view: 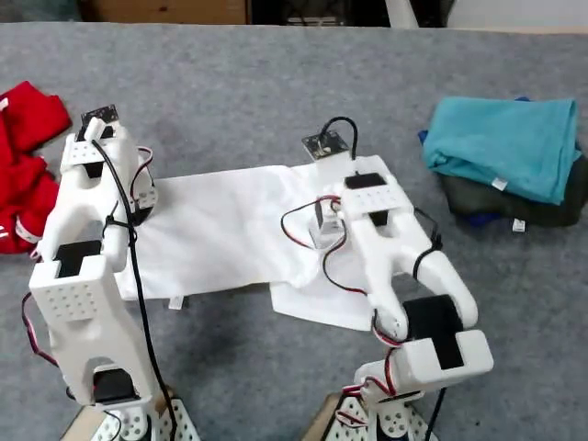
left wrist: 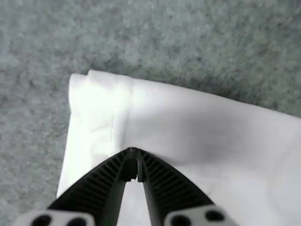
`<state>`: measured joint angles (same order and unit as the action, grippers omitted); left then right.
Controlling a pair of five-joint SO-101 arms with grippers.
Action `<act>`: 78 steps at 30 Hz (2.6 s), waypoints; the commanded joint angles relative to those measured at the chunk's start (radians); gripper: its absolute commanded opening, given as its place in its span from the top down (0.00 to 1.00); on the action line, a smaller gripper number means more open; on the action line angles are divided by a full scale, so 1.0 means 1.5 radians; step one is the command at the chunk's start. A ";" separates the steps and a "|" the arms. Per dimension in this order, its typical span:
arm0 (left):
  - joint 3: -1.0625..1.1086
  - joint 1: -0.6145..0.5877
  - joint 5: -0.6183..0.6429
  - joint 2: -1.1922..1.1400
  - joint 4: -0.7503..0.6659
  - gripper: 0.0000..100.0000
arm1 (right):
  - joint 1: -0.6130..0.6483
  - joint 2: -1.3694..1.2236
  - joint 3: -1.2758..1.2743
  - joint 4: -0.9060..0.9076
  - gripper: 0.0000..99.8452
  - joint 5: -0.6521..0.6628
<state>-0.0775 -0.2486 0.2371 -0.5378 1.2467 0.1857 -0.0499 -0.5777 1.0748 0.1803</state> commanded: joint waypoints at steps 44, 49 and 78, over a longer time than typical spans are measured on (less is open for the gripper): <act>-0.079 -0.003 -0.061 0.165 0.114 0.97 | 0.048 0.178 -0.298 -0.111 0.99 0.458; -0.079 -0.019 -0.093 0.178 0.115 0.97 | -0.009 0.195 -0.098 0.063 0.98 0.463; 0.090 0.016 -0.110 0.180 0.024 0.97 | -0.040 -0.721 1.472 0.461 0.71 0.341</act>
<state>0.0545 -0.2041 0.0928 -0.3230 1.2912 0.1703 -1.1945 1.5842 1.7576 0.7664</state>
